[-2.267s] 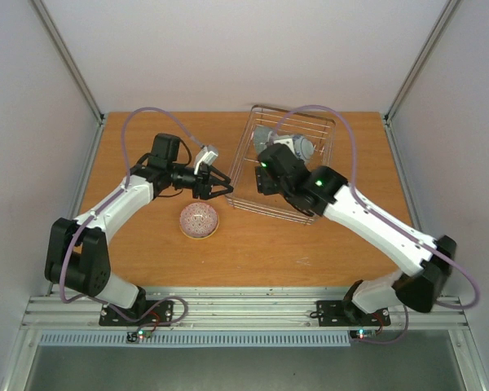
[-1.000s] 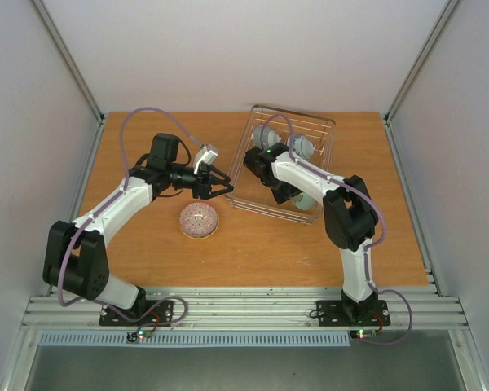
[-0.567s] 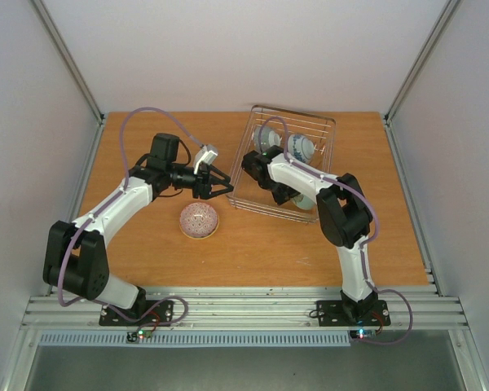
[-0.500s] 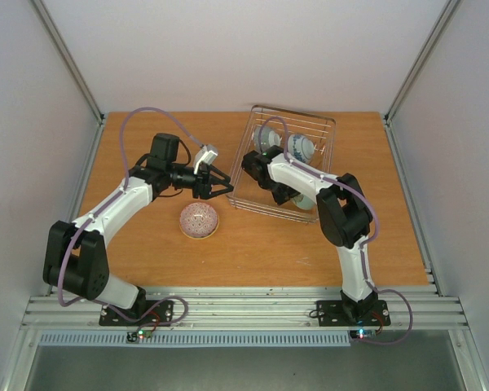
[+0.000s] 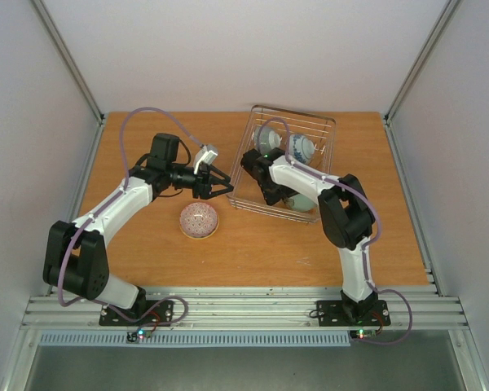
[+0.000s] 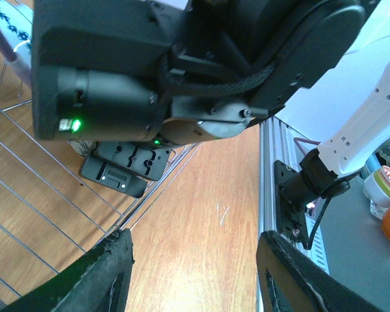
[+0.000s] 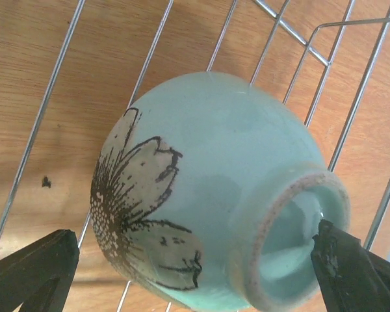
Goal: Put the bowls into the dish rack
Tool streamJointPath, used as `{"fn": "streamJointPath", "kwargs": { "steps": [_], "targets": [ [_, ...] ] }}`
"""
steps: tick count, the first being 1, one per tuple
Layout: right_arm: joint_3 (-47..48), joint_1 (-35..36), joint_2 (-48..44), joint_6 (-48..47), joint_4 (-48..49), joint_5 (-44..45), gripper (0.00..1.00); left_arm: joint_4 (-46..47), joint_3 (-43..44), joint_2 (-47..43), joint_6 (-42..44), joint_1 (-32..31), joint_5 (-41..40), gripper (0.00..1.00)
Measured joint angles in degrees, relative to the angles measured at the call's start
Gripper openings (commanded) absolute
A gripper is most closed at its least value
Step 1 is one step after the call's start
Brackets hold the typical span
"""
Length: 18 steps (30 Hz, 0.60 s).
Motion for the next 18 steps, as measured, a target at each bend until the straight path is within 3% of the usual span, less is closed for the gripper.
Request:
{"fn": "streamJointPath", "kwargs": {
  "steps": [9,11,14,18],
  "targets": [
    [-2.6,-0.02,-10.64,-1.99,5.42,-3.23,0.99,-0.02,0.0,0.0,0.02,0.0,-1.44,0.53],
    [-3.52,-0.02,-13.22,-2.19,6.93,-3.43,0.99,-0.46,0.02,0.0,0.44,0.0,-2.86,0.48],
    [-6.19,-0.02,-17.42,-2.75,9.53,-4.92,0.99,-3.13,0.48,0.0,2.6,0.0,-7.58,0.39],
    [-11.74,-0.04,-23.91,-3.45,14.34,-9.73,0.94,-10.8,4.59,0.72,9.14,0.0,-18.82,0.38]
  ]
}}
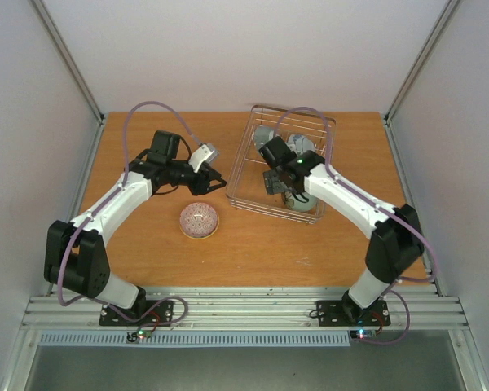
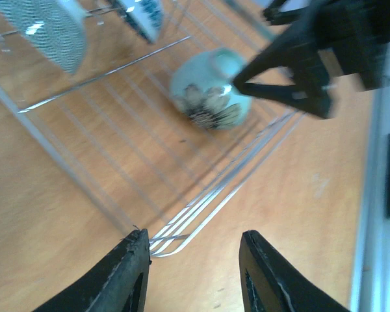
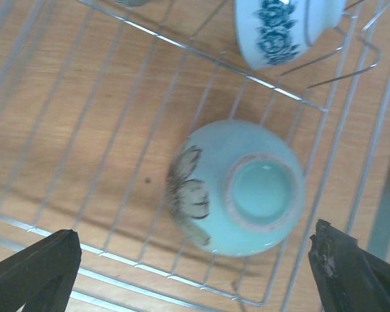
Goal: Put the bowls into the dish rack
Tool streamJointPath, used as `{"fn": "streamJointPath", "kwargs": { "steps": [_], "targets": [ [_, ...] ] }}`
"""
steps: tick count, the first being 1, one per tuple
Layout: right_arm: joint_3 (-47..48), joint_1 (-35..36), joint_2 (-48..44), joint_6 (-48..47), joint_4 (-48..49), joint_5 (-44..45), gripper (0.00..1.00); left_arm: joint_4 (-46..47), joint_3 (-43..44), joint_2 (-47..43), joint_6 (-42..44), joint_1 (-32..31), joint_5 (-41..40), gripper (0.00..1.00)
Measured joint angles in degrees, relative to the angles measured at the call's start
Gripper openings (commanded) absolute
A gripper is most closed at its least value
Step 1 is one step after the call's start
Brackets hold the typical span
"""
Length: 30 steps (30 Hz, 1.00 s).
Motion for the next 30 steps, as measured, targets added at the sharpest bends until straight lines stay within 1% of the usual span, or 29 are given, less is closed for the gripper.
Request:
{"fn": "streamJointPath", "kwargs": {
  "steps": [3,6,9,13,17,24,30],
  "targets": [
    [-4.7,0.02,-5.62,-0.33,3.96,-5.22,0.84,-3.45,1.66,0.57,5.49,0.0,-7.98,0.37],
    [-8.59,0.09,-11.76,-0.7,7.08,-10.93,0.79,-5.38,-0.09,0.83,9.9,0.0,-14.6,0.33],
    [-10.6,0.17,-16.87,-0.72,9.75,-16.94,0.79,-6.78,-3.93,1.22,13.51,0.0,-19.91,0.32],
    [-11.5,0.46,-20.09,-0.61,12.15,-21.86,0.8,-8.35,-9.18,1.36,17.16,0.0,-25.55,0.32],
    [-13.16,0.68,-20.09,0.04,13.53,-24.04,0.81,-9.25,-12.09,1.33,19.26,-0.02,-29.03,0.31],
    [-14.32,1.6,-18.32,0.81,13.66,-25.77,0.81,-8.46,-13.77,0.87,20.06,-0.07,-31.85,0.29],
    [-14.32,2.19,-17.77,1.05,14.32,-26.12,0.82,-7.43,-15.3,-3.23,19.8,-0.04,-33.53,0.29]
  ]
}}
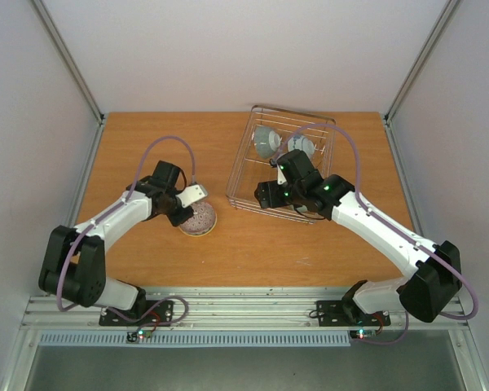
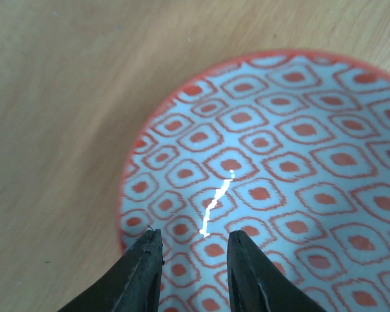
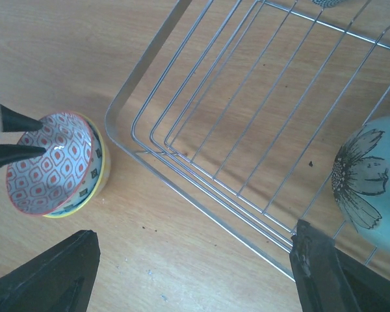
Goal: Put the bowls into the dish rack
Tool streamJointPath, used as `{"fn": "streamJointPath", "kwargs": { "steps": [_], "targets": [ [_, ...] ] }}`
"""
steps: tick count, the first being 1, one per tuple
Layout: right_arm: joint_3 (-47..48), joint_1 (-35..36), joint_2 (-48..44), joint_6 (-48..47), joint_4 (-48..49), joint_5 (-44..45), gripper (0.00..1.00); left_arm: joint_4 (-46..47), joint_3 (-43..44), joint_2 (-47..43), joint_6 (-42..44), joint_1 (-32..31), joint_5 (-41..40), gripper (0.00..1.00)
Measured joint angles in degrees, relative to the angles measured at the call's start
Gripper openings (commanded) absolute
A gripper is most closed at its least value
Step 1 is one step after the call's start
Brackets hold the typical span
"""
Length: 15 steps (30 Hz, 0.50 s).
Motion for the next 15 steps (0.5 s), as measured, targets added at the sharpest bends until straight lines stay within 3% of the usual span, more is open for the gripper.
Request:
{"fn": "streamJointPath", "kwargs": {
  "steps": [15],
  "targets": [
    [-0.07,0.44,1.81,0.42,0.48,-0.44,0.82,1.62,0.66,-2.19,-0.44,0.33,-1.68,0.3]
  ]
}}
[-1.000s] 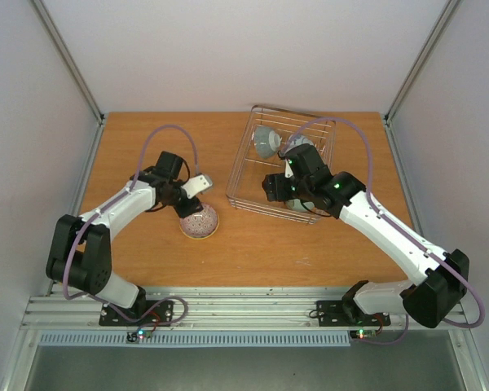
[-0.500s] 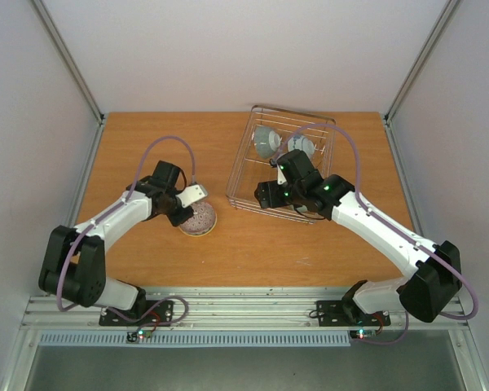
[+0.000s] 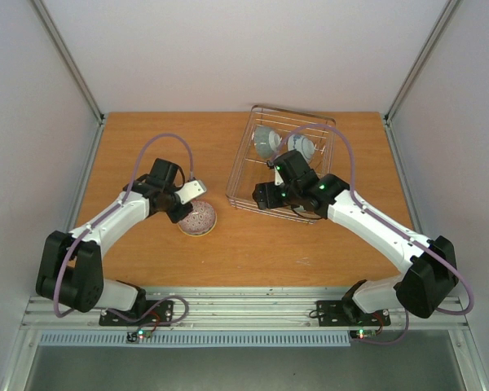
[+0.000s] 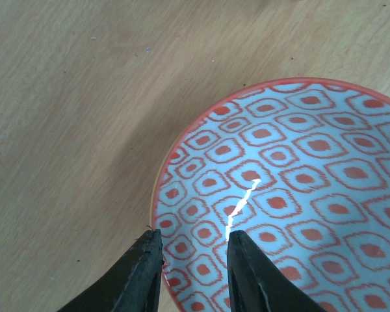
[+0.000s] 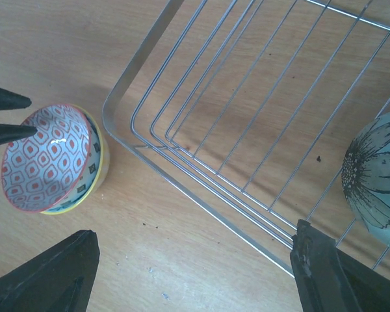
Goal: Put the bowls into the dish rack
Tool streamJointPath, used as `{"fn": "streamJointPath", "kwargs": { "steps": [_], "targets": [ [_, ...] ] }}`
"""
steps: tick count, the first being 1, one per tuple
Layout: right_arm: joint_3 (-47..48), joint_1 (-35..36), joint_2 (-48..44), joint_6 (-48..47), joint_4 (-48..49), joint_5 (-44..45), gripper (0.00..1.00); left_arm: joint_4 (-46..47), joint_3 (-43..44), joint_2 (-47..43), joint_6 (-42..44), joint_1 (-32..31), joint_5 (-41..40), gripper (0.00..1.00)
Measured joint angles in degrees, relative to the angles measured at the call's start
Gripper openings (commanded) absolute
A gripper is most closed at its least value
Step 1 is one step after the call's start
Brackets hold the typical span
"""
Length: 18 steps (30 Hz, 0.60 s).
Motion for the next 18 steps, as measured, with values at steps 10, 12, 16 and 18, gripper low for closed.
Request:
{"fn": "streamJointPath", "kwargs": {
  "steps": [10,12,16,18],
  "targets": [
    [-0.22,0.26,0.0,0.0,0.04,-0.61,0.82,1.68,0.0,1.33,-0.04,0.57,-1.49,0.33],
    [-0.26,0.26,0.02,0.0,0.04,-0.66,0.82,1.68,0.0,1.79,-0.15,0.57,-1.49,0.33],
    [-0.33,0.26,0.04,0.0,0.04,-0.76,0.82,1.7,-0.02,2.49,-0.22,0.57,-1.49,0.33],
    [-0.33,0.26,0.07,0.0,0.07,-0.83,0.82,1.73,-0.02,2.82,-0.22,0.59,-1.49,0.33]
  ]
}}
